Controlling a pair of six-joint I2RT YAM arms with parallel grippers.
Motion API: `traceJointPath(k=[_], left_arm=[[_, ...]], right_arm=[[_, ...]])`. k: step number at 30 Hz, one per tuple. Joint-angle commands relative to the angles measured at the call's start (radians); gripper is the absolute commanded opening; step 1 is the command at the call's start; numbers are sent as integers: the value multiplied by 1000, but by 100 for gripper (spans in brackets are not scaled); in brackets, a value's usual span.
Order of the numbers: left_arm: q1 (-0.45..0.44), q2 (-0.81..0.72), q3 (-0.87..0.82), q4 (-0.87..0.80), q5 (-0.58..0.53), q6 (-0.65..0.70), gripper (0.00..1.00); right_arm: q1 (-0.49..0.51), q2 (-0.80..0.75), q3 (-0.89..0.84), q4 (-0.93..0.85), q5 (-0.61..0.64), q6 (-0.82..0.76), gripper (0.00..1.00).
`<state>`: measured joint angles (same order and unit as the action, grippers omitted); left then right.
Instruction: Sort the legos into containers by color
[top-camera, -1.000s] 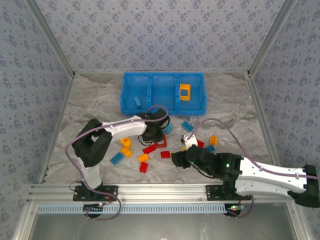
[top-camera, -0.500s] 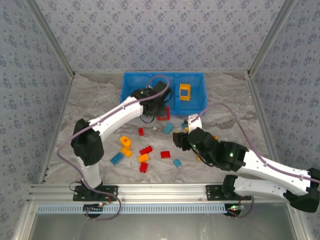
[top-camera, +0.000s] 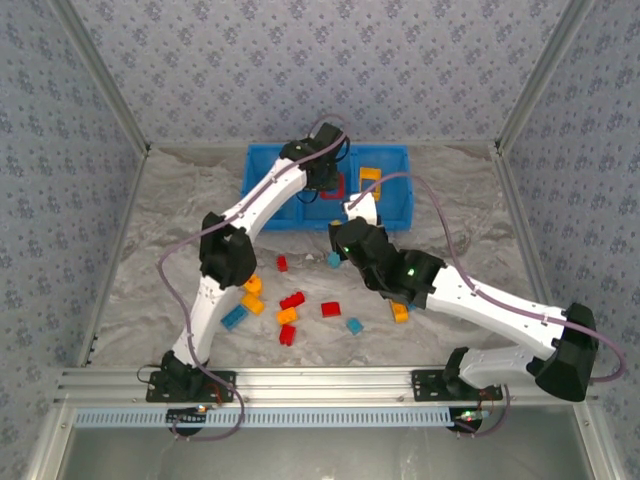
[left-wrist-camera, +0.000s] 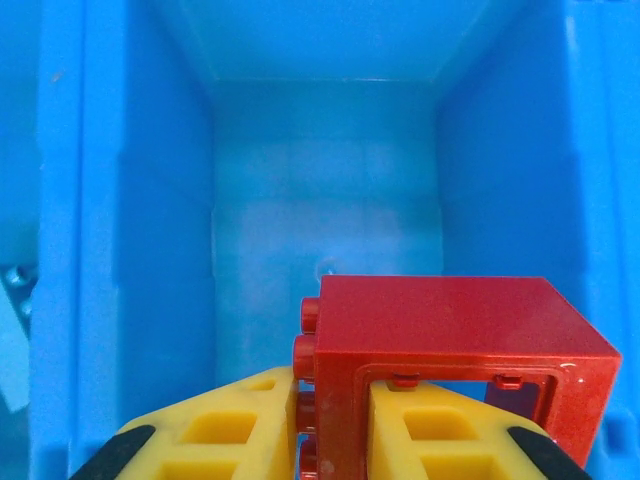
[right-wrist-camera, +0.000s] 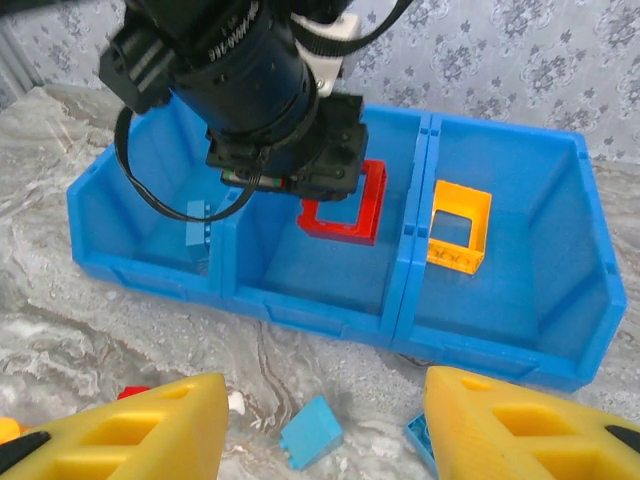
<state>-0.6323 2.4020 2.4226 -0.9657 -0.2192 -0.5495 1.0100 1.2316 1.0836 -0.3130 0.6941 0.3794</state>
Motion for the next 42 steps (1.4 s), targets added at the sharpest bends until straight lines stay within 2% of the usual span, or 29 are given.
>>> traceJointPath(k=[1, 13, 27, 30, 32, 35, 42], left_arm=[[36, 39, 56, 32, 37, 38, 24], [43, 144, 89, 199, 93, 32, 24], [45, 244, 166, 236, 69, -41, 21], [45, 255, 174, 231, 68, -39, 26], [46, 256, 174, 228, 82, -39, 37], [47, 248, 178, 209, 95, -40, 48], [43, 151, 170, 171, 110, -40, 53]], right_arm=[[-16, -1, 30, 42, 31, -9, 57], [-34, -14, 12, 1, 13, 51, 57], [-34, -63, -25, -43, 12, 105, 57], [-35, -60, -30, -39, 6, 108, 57], [-35, -54, -30, -34, -9, 103, 57], [-33, -48, -27, -34, -26, 104, 57], [-27, -65, -24, -55, -30, 95, 58]])
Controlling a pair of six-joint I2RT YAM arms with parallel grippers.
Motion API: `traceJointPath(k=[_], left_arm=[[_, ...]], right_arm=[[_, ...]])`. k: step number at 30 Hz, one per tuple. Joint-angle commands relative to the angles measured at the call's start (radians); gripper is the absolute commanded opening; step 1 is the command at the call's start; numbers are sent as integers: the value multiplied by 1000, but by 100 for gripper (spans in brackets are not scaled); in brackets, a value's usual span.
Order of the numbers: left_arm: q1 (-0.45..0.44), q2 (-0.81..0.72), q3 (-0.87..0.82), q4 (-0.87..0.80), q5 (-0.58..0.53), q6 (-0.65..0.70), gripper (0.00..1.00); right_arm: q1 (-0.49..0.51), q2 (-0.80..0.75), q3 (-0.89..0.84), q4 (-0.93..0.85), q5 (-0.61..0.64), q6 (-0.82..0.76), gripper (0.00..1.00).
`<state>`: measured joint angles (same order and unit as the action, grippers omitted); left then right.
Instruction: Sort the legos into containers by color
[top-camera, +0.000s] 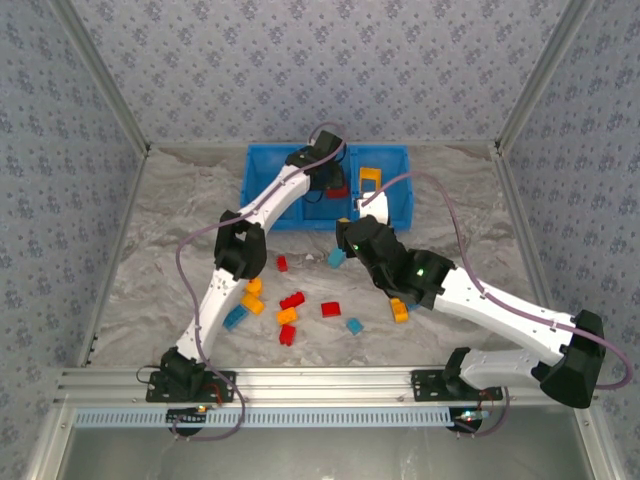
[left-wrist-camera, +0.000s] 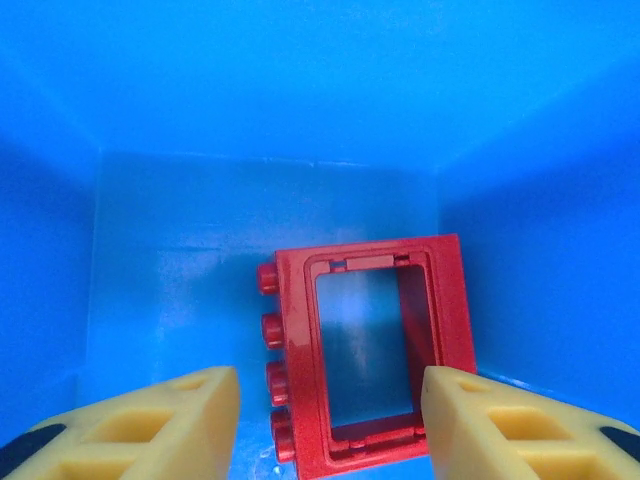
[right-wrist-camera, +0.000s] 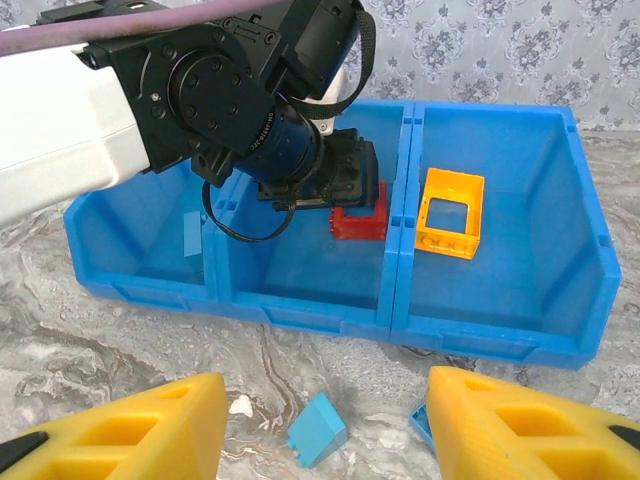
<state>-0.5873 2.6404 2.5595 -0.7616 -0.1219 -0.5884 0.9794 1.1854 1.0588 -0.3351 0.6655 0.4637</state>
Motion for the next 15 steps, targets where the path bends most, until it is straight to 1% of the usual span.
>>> traceJointPath(k=[1, 5, 8, 10, 13, 15], left_arm=[[-4, -114, 30, -38, 12, -2, 54], [-19, -232, -6, -53, -6, -16, 58], [-36, -348, -79, -45, -25, -27, 61], [-44, -433, -152, -34, -27, -31, 61], [-64, -597, -307, -9, -20, -9, 63], [-83, -729, -466, 43, 15, 35, 65]], right_arm=[[4, -26, 1, -38, -1, 9, 58], [5, -66, -10, -79, 11, 6, 57], [4, -108, -17, -127, 23, 13, 57], [1, -138, -16, -169, 28, 23, 57], [-6, -173, -5, -260, 39, 72, 57], [-9, -195, 1, -342, 36, 118, 58]])
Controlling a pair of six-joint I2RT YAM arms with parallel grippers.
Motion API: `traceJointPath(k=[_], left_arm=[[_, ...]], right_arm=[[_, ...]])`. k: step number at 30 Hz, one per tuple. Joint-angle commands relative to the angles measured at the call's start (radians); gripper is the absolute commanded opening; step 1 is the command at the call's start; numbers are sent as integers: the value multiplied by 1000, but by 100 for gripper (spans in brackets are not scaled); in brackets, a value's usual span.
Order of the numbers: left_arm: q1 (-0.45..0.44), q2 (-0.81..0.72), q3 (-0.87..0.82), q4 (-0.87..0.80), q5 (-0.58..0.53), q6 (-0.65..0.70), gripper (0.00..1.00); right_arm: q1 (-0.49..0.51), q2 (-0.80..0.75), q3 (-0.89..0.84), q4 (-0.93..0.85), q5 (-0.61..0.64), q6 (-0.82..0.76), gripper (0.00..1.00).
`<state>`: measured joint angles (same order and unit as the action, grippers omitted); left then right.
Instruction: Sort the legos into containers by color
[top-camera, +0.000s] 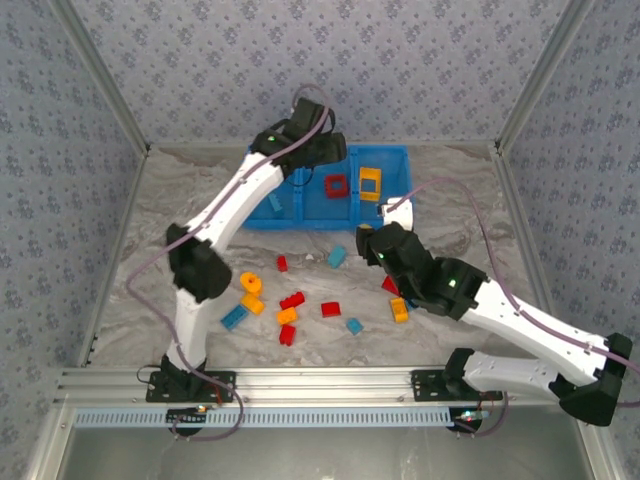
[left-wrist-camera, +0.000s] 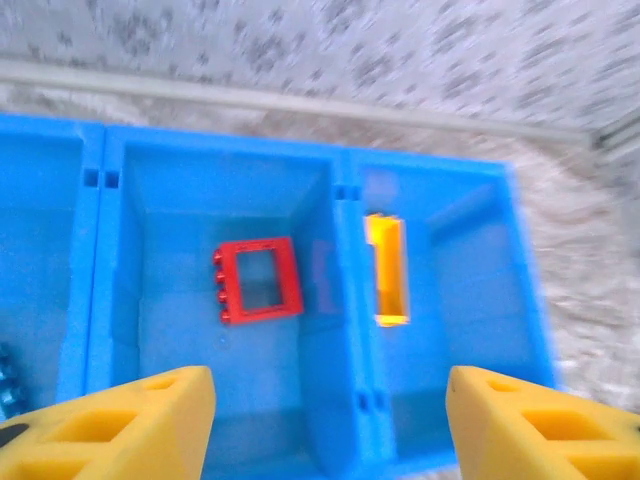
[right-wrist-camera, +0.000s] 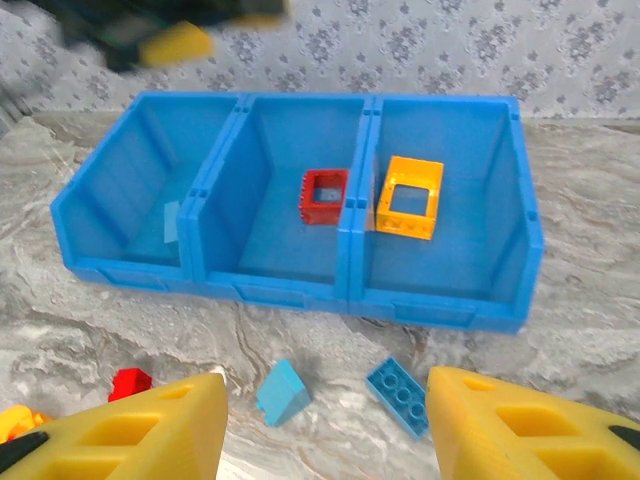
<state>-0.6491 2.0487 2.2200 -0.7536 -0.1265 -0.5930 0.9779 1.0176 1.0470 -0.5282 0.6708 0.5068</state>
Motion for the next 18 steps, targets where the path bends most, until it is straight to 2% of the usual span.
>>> traceJointPath(k=[1, 6, 10, 14, 18], left_arm=[[-34, -200, -197, 56, 39, 63, 66], [-145, -553, -619, 140, 75, 175, 72], [-285, -785, -916, 201, 63, 186, 75], [-433, -916, -1140, 284, 44, 101, 76], [-571, -912, -1240, 348, -7, 48, 76]], right_arm=[[-9, -32, 15, -179, 31, 102, 58], [-40, -31, 28, -377, 22, 309, 59], [-178, -6, 27, -509, -81, 450, 59], [-401, 21, -57, -467, -295, 387, 63], [-605, 81, -159, -358, -500, 252, 68]])
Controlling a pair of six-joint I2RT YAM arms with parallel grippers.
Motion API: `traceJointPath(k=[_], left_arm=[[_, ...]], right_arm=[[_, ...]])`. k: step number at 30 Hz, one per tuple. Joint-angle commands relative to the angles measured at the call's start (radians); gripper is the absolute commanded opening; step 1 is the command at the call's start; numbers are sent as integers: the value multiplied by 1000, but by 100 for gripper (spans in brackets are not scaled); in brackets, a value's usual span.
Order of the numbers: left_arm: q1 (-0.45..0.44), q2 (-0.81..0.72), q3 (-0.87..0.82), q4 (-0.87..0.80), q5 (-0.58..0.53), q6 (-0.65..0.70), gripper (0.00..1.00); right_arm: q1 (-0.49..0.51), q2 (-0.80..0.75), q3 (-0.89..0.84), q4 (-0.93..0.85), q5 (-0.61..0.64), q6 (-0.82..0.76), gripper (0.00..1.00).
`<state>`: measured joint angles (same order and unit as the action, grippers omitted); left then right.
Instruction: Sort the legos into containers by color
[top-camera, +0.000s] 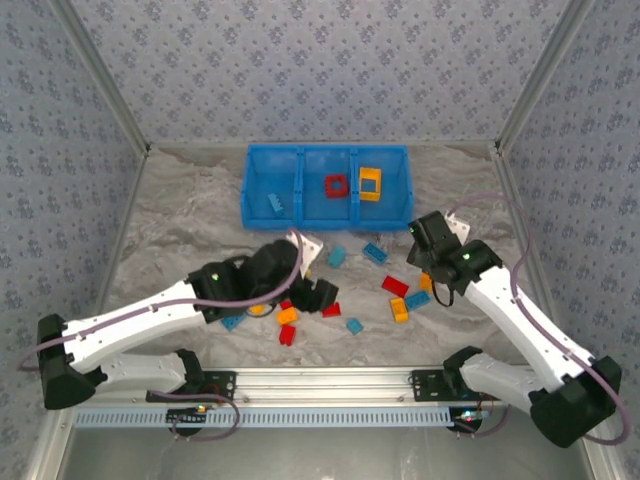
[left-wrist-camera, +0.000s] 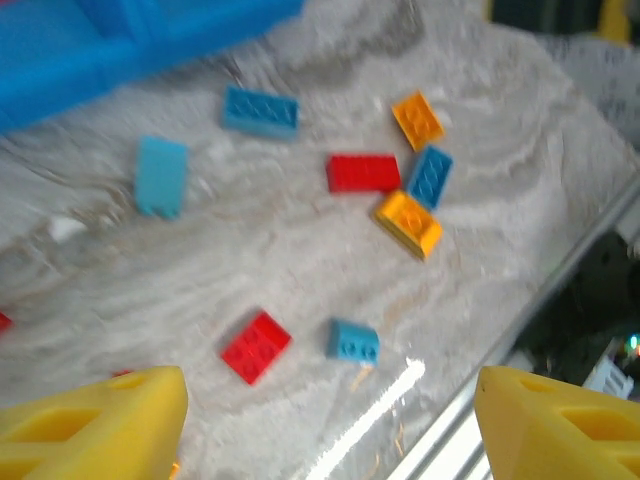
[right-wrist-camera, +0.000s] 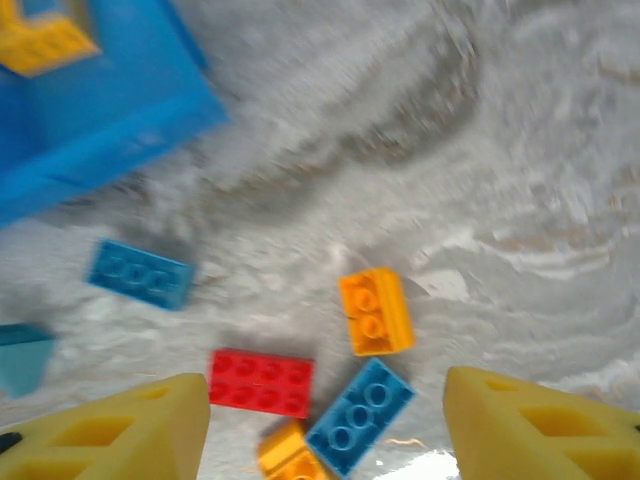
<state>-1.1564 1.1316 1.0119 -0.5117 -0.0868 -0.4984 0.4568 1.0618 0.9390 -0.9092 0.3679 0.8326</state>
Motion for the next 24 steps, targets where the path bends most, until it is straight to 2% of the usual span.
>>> traceJointPath(k=[1, 5, 8, 9, 12, 20, 24], left_arm=[[-91, 14, -37, 117, -66, -54, 76], [-205, 47, -42, 195, -183, -80, 77], [-251, 64, -50, 266, -244, -82, 78], [-260, 68, -52, 284, -257, -81, 85], [-276, 94, -33, 299, -293, -66, 93], [-333, 223, 79, 263, -375, 43, 94], [-335, 264, 107, 255, -375, 46, 94]], right_arm=[[-122, 53, -70, 54, -232, -113, 69], [-244, 123, -129, 136, -337, -244, 70], [-284, 175, -147, 179, -383, -296, 71], [-288, 196, -154, 194, -396, -309, 71], [-292, 263, -163, 218, -392, -325, 68], [-343, 381, -167, 285, -399, -375, 64], [-346, 436, -165, 303, -413, -380, 58]])
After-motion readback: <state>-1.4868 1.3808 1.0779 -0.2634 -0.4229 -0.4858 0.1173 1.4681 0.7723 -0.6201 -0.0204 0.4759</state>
